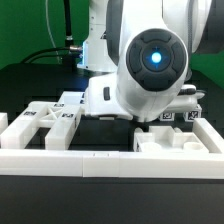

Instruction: Assemble chair

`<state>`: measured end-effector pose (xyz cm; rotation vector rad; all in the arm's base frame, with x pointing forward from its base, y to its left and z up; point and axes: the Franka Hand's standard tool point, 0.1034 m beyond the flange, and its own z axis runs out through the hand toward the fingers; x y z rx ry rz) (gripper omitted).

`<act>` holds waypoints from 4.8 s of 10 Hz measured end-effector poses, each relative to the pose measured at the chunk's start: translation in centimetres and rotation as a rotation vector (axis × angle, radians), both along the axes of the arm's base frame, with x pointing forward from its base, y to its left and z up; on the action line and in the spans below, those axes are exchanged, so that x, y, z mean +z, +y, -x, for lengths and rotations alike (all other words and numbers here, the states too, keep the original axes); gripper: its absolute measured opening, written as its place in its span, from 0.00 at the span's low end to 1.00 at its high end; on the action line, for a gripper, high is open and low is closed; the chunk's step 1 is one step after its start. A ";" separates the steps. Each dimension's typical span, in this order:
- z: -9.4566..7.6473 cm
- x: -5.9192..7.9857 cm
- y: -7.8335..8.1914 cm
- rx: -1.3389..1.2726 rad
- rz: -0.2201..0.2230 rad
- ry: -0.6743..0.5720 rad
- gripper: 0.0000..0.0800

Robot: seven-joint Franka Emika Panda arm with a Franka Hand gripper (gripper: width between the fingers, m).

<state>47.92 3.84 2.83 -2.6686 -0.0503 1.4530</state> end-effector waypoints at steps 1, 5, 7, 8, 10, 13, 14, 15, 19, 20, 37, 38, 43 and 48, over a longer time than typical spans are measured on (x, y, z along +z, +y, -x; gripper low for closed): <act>-0.5 2.1 -0.1 0.013 -0.018 0.000 0.36; -1.1 2.5 -0.2 0.016 -0.027 -0.040 0.36; -1.8 0.4 -0.2 0.030 -0.044 -0.122 0.36; -2.7 0.8 -0.5 0.037 -0.060 -0.182 0.36; -5.4 3.9 -1.1 0.047 -0.076 -0.312 0.36; -7.7 5.0 -1.6 0.037 -0.050 -0.559 0.36; -8.0 5.2 -1.8 0.032 -0.036 -0.665 0.36; -7.6 5.4 -2.0 0.033 -0.033 -0.702 0.36; -10.8 9.8 -2.0 0.052 -0.022 -0.974 0.36; -10.9 9.3 -2.4 0.049 -0.012 -1.046 0.36; -15.5 10.7 4.1 0.086 -0.012 -1.495 0.36; -15.6 10.4 4.6 0.087 -0.016 -1.518 0.36; -15.8 8.4 5.2 0.095 -0.023 -1.491 0.36; -15.8 8.0 5.7 0.101 -0.028 -1.487 0.36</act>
Offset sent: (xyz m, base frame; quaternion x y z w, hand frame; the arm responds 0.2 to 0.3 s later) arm 0.0000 0.0000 0.0000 0.0000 0.0000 0.0000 1.0000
